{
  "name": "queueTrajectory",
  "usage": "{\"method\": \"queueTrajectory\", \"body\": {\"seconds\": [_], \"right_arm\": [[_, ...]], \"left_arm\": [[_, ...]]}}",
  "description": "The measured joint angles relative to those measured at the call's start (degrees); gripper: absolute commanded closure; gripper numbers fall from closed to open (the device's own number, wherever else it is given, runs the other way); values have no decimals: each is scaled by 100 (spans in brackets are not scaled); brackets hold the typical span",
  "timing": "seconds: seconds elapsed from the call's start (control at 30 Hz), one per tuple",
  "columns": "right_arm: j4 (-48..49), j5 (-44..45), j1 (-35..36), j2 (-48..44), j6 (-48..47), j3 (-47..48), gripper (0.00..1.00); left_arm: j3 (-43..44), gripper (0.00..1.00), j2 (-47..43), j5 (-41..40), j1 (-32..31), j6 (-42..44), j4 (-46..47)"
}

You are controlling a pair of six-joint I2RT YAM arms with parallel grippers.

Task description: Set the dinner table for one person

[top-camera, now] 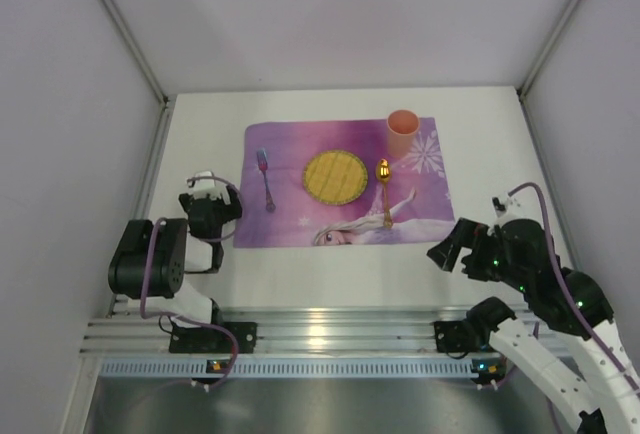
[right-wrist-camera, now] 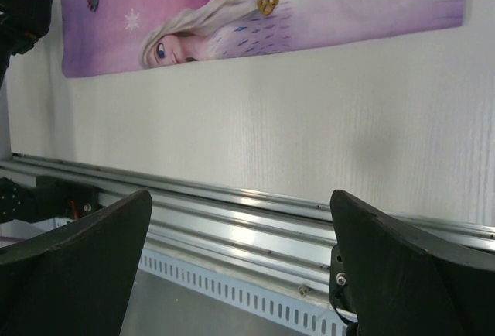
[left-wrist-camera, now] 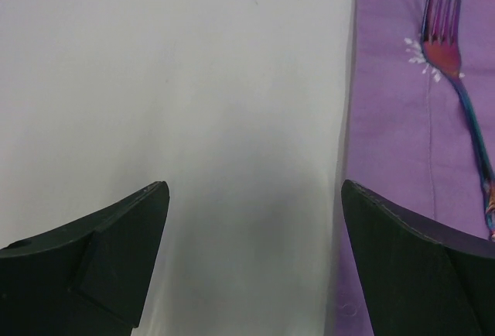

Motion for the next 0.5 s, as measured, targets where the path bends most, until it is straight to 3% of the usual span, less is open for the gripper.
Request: {"method": "queueTrajectory", "body": {"seconds": [0.3, 0.5], "right_arm": [[-24, 50, 0, 1108, -721, 1362, 0], [-61, -378, 0, 800, -1128, 1475, 0]], "left_arm": [[247, 1, 44, 260, -4, 31, 197], [367, 2, 44, 636, -11, 164, 98]]}}
